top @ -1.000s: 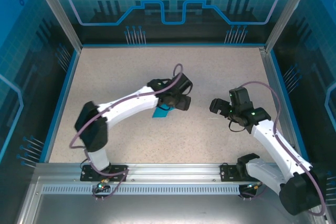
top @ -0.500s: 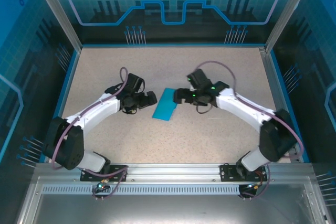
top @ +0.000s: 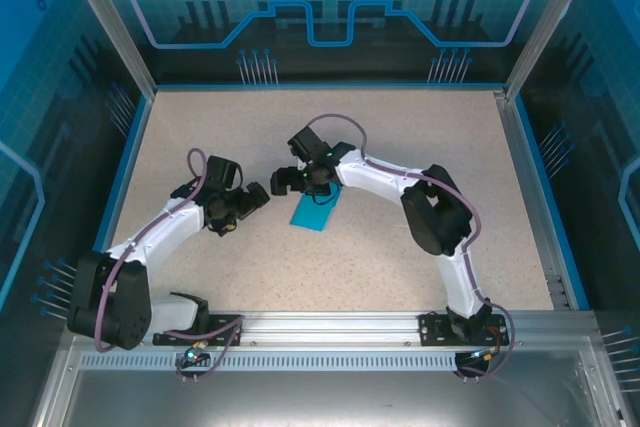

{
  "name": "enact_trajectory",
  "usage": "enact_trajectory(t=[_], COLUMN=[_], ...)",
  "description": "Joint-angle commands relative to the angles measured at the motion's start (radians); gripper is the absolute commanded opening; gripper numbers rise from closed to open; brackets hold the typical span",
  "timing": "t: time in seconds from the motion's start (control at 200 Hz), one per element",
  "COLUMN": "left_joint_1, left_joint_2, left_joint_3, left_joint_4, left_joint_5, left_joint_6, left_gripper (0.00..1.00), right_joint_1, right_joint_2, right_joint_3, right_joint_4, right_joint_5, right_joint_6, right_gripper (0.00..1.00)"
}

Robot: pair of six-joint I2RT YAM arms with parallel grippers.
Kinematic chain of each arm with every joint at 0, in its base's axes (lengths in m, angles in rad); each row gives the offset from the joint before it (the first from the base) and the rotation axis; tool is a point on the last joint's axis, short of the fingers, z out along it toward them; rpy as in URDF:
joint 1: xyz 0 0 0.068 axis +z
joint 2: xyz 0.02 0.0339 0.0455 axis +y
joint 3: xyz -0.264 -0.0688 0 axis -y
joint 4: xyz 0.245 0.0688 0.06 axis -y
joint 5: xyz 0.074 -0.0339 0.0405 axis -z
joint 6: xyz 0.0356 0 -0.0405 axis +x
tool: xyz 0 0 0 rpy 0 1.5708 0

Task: Fold a paper plane with a square sheet of paper (pick it up from the middle)
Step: Move the paper to the center of the table.

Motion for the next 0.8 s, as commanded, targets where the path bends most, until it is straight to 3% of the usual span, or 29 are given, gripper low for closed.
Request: enact_trajectory(t=[0.0, 0.39, 0.64, 0.795], left_joint_1=[0.011, 0.01, -0.003, -0.06], left_joint_2=[-0.016, -0.007, -0.004, -0.001], left_joint_3=[-0.019, -0.018, -0.014, -0.015], left_joint_4=[0.018, 0.039, 0.058, 0.099], left_joint_5=[0.033, 0.096, 0.173, 0.214], left_joint_6=[-0.02, 0.011, 0.068, 0.075], left_gripper=[0.99, 0.99, 0.98, 0.98], right_joint_1=[0.017, 0.018, 0.019, 0.018], right_joint_2=[0.059, 0.031, -0.148, -0.29], right_joint_3=[0.051, -0.113, -0.407, -0.516], right_joint_4=[-0.05, -0.063, 0.037, 0.118], right_joint_5=[-0.045, -0.069, -0.108, -0.079], right_joint_6=[0.004, -0.079, -0.104, -0.053], right_gripper=[0.94, 0.95, 0.93, 0.91])
